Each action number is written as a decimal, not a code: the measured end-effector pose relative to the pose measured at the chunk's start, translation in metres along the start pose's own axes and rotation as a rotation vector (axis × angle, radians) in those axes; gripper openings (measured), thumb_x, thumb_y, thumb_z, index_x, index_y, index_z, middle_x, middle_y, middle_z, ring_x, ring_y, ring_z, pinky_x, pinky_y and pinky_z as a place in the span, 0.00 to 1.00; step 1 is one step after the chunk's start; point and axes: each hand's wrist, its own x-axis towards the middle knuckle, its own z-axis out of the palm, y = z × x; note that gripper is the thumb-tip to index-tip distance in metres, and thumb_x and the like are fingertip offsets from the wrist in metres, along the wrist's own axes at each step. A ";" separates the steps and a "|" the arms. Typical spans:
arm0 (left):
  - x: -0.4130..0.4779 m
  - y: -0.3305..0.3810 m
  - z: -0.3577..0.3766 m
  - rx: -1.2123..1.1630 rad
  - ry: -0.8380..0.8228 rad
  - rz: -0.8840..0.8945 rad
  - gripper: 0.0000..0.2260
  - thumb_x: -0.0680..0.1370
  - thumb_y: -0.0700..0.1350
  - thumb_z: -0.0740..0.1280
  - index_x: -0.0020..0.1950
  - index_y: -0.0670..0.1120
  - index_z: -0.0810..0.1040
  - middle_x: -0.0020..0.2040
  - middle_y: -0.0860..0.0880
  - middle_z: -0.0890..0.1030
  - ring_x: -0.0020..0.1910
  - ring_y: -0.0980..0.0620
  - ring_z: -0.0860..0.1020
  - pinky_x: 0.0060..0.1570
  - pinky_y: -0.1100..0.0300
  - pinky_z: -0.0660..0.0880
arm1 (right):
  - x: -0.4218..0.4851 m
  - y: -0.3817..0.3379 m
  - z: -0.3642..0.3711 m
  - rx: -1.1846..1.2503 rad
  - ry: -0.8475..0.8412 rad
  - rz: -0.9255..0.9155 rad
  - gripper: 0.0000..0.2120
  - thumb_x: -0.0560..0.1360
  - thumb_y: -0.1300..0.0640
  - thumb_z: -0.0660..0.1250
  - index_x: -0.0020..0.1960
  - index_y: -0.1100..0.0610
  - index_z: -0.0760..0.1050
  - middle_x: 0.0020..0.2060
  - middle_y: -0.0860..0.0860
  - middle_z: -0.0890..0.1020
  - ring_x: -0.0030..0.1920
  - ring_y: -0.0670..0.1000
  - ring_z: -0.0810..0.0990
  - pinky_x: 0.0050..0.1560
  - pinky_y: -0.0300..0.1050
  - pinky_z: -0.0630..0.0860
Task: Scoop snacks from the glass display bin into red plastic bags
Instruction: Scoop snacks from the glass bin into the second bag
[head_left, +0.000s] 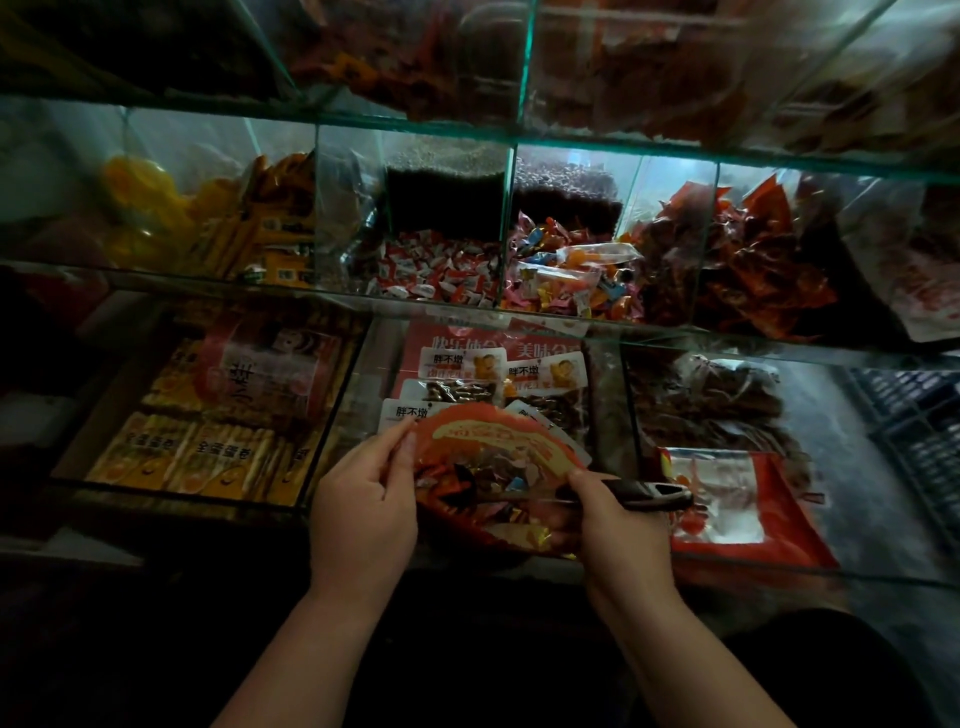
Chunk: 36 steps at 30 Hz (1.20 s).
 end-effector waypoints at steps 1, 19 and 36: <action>0.000 0.000 -0.001 0.000 0.004 0.006 0.14 0.83 0.52 0.64 0.66 0.50 0.82 0.54 0.65 0.79 0.56 0.70 0.76 0.56 0.66 0.76 | -0.002 -0.003 -0.003 0.003 -0.002 -0.004 0.07 0.76 0.56 0.71 0.46 0.60 0.85 0.40 0.63 0.87 0.39 0.62 0.87 0.38 0.56 0.83; -0.022 0.068 0.021 0.191 -0.238 0.438 0.06 0.78 0.41 0.72 0.53 0.49 0.85 0.48 0.57 0.83 0.49 0.60 0.79 0.50 0.58 0.80 | -0.034 -0.054 -0.051 0.166 -0.040 -0.155 0.12 0.70 0.71 0.75 0.38 0.55 0.86 0.35 0.63 0.86 0.38 0.63 0.88 0.38 0.47 0.84; -0.006 0.046 0.060 0.362 -0.314 0.293 0.22 0.83 0.58 0.60 0.75 0.52 0.71 0.75 0.56 0.69 0.76 0.58 0.61 0.73 0.60 0.57 | -0.083 -0.103 -0.085 0.191 -0.123 -0.212 0.07 0.67 0.67 0.75 0.43 0.60 0.81 0.39 0.67 0.85 0.36 0.61 0.88 0.26 0.37 0.77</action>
